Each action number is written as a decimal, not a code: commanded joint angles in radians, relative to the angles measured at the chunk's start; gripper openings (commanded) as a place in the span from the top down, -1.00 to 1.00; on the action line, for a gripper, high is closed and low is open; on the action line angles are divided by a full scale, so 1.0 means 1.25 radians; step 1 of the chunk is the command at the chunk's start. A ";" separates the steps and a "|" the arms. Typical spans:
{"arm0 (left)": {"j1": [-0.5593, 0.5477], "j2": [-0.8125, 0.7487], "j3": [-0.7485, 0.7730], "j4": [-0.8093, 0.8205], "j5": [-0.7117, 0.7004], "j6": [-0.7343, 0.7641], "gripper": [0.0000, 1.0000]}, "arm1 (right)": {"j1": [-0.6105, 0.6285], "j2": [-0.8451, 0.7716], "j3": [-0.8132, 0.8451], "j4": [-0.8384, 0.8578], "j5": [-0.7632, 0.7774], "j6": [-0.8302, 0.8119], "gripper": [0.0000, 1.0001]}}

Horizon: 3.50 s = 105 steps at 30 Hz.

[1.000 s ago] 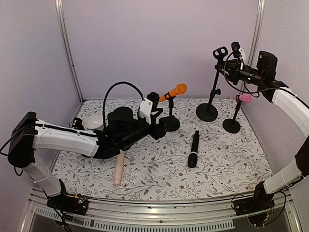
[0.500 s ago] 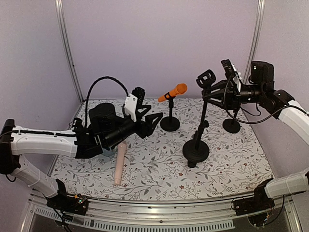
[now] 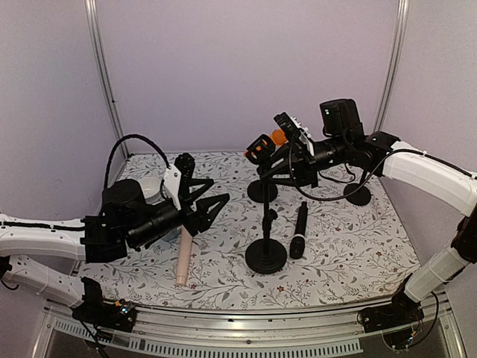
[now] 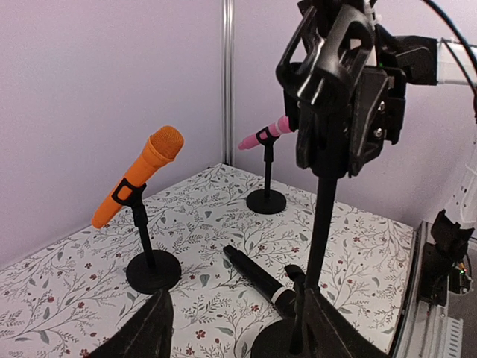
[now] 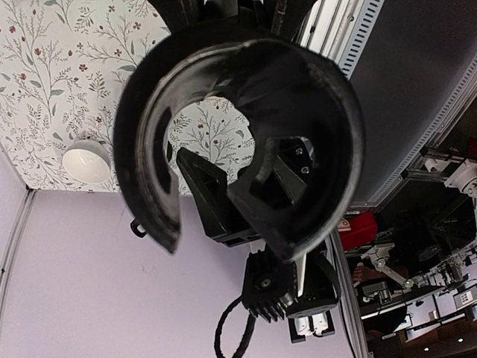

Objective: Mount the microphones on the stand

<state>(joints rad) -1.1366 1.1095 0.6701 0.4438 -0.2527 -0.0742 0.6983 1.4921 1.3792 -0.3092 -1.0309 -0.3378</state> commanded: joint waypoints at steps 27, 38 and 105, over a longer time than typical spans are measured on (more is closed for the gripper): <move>-0.032 0.243 0.035 0.205 -0.031 0.039 -0.20 | 0.029 0.051 -0.078 0.216 0.150 -0.007 -0.04; -0.038 0.251 0.047 0.214 -0.013 0.020 -0.20 | -0.001 -0.121 -0.181 -0.014 0.235 -0.102 -0.98; -0.077 0.142 -0.052 0.125 -0.178 -0.088 -0.36 | 0.054 0.277 -0.194 -0.334 0.823 -0.835 -0.58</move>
<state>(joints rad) -1.2213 1.3079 0.6140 0.5861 -0.4648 -0.1753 0.7589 1.8229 1.1473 -0.6956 -0.0376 -1.3952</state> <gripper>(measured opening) 0.679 0.796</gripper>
